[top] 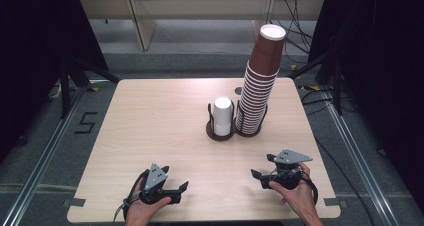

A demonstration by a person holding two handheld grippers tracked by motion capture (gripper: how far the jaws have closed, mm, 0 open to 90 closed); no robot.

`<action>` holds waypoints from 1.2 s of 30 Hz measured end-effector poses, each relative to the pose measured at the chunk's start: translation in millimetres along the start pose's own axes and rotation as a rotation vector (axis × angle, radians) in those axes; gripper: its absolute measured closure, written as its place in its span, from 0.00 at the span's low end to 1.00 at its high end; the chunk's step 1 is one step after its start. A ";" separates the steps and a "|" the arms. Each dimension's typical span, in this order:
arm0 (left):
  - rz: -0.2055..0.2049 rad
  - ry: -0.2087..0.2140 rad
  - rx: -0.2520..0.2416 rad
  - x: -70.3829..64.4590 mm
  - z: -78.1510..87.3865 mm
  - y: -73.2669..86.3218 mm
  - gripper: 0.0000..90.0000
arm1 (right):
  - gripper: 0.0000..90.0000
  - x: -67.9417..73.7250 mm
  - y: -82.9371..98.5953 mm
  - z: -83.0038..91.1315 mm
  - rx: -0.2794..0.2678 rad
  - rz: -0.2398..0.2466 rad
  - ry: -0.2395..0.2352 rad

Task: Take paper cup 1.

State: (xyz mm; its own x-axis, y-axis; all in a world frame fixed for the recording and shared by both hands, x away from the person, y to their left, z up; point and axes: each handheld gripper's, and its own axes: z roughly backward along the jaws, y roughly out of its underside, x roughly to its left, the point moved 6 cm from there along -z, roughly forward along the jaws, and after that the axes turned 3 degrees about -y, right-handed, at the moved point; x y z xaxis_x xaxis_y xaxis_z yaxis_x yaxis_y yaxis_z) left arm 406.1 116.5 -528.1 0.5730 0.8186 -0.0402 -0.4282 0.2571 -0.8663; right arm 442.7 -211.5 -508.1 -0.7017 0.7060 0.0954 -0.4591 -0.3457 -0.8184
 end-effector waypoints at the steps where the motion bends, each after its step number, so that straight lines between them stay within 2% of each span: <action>1: 0.000 -0.007 0.003 0.2 0.5 0.0 0.17 | 0.21 0.0 0.0 0.0 0.000 0.000 0.000; 5: -0.001 -0.011 0.004 1.5 1.1 -0.4 0.17 | 0.21 0.0 -0.5 -1.4 -0.011 0.014 0.002; 6: 0.002 -0.009 -0.001 1.4 0.8 -0.5 0.17 | 0.20 0.4 -0.1 -1.1 0.001 0.001 0.003; 7: 0.003 -0.008 -0.004 1.3 0.6 -0.6 0.17 | 0.21 2.6 0.2 -0.9 0.005 -0.034 -0.007; 9: -0.005 -0.008 0.001 1.5 0.9 -0.5 0.17 | 0.22 1.6 -1.1 -0.4 -0.010 -0.023 -0.005; 11: -0.006 -0.006 -0.001 1.0 0.2 -0.4 0.17 | 0.19 1.7 -2.1 -1.4 -0.022 -0.021 -0.014; 12: -0.008 -0.005 0.001 0.9 0.1 -0.1 0.17 | 0.17 1.6 -2.7 -1.0 -0.026 -0.027 -0.004; 13: -0.008 -0.006 0.004 0.8 0.2 0.1 0.17 | 0.18 3.8 -3.8 -2.2 -0.043 -0.044 -0.013; 14: -0.005 -0.005 -0.001 0.5 -0.2 0.0 0.17 | 0.17 2.5 -5.0 -1.0 -0.042 -0.022 -0.003; 15: -0.009 -0.006 0.002 1.0 0.1 0.2 0.17 | 0.17 4.0 -6.6 -1.8 -0.056 -0.047 -0.017; 16: -0.007 -0.007 0.001 1.3 0.3 0.2 0.17 | 0.17 2.0 -8.4 -1.3 -0.062 -0.047 -0.009; 18: -0.004 -0.009 -0.002 1.7 0.7 -0.3 0.17 | 0.20 3.5 -11.9 -2.7 -0.085 -0.053 -0.042; 19: -0.008 -0.014 0.008 2.4 1.8 0.1 0.17 | 0.21 3.1 -13.2 -2.6 -0.086 -0.035 -0.025; 20: -0.006 -0.009 -0.003 2.5 1.4 -0.5 0.17 | 0.21 5.4 -13.8 -3.0 -0.085 -0.049 -0.033; 21: -0.004 -0.009 -0.005 2.7 1.5 -0.7 0.17 | 0.21 3.4 -14.8 -2.9 -0.079 -0.021 -0.021; 23: -0.003 -0.011 -0.008 3.3 1.6 -1.0 0.17 | 0.21 3.4 -16.5 -5.7 -0.088 -0.015 -0.025; 24: -0.001 -0.011 -0.008 3.4 1.8 -1.1 0.17 | 0.21 5.9 -16.8 -6.5 -0.082 -0.042 -0.041; 26: -0.004 -0.015 -0.005 3.6 2.7 -1.3 0.17 | 0.22 7.8 -20.0 -6.3 -0.079 -0.052 -0.050; 27: 0.003 -0.008 -0.015 3.0 2.0 -1.7 0.17 | 0.22 7.8 -20.0 -6.3 -0.079 -0.052 -0.050; 28: 0.003 -0.014 -0.010 3.0 2.7 -1.7 0.17 | 0.22 5.7 -22.2 -5.7 -0.092 -0.028 -0.028; 29: -0.004 -0.013 -0.007 3.5 3.1 -1.6 0.17 | 0.22 8.8 -23.0 -5.7 -0.090 -0.064 -0.040; 31: 0.002 -0.011 -0.014 2.8 2.8 -2.1 0.17 | 0.22 8.4 -25.4 -5.3 -0.096 -0.061 -0.039; 32: 0.002 -0.008 -0.016 2.8 2.5 -2.3 0.17 | 0.26 6.2 -28.3 -5.9 -0.110 -0.035 -0.043; 34: 0.007 -0.007 -0.019 2.7 2.6 -2.4 0.17 | 0.27 7.5 -29.2 -5.1 -0.113 -0.046 -0.032; 35: 0.006 -0.007 -0.020 2.7 2.6 -2.4 0.17 | 0.26 6.2 -29.9 -4.4 -0.099 -0.031 -0.031; 36: 0.000 -0.008 -0.014 3.3 3.0 -2.2 0.17 | 0.25 5.9 -30.5 -4.3 -0.099 -0.038 -0.021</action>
State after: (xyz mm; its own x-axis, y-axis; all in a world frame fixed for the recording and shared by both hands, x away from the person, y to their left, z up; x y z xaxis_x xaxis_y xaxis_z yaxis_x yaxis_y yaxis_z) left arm 406.9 120.2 -524.9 0.5672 0.8227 -0.0366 -0.4183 0.2495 -0.8734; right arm 454.9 -194.1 -485.0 -0.6965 0.7040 0.1386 -0.4303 -0.2552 -0.8658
